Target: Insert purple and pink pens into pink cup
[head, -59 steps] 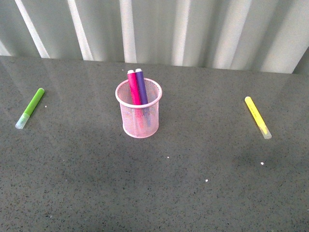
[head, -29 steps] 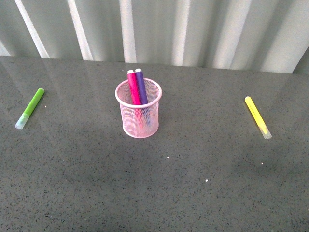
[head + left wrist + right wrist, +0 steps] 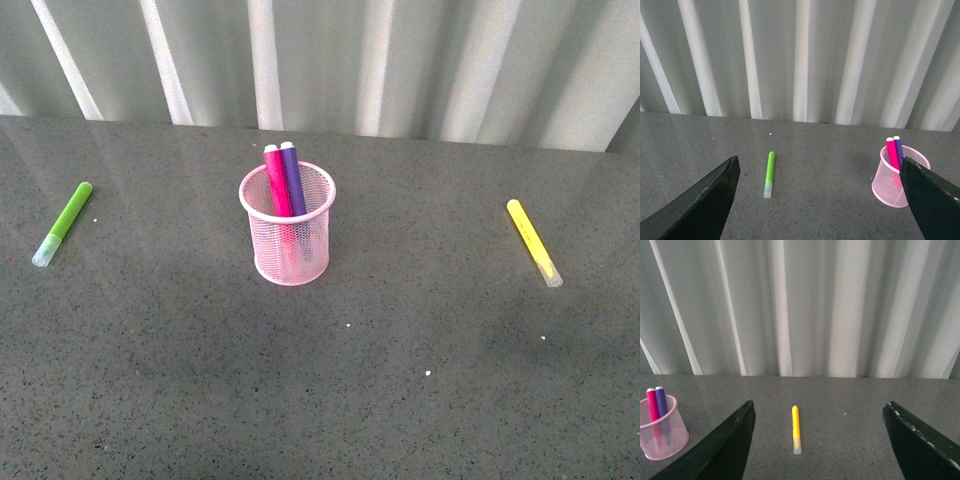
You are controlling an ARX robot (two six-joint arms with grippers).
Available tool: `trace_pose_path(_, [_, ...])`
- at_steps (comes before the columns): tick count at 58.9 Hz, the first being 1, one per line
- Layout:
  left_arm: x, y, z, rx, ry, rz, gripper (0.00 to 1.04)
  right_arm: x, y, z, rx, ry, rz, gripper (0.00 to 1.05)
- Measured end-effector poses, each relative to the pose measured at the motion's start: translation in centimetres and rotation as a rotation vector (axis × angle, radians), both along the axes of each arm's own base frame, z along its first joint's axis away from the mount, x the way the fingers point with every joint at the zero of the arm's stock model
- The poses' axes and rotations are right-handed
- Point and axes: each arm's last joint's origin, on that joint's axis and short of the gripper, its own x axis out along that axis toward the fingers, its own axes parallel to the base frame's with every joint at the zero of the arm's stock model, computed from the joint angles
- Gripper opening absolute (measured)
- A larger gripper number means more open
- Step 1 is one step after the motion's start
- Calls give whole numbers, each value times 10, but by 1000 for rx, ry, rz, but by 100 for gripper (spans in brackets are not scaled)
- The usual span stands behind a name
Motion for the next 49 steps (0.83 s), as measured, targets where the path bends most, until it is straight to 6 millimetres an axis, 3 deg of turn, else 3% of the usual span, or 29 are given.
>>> trace_pose_path(3, [0,0,0,0,0,0,98,0,0,0,1,0,0,100])
trace_pose_path(49, [0,0,0,0,0,0,98,0,0,0,2,0,0,98])
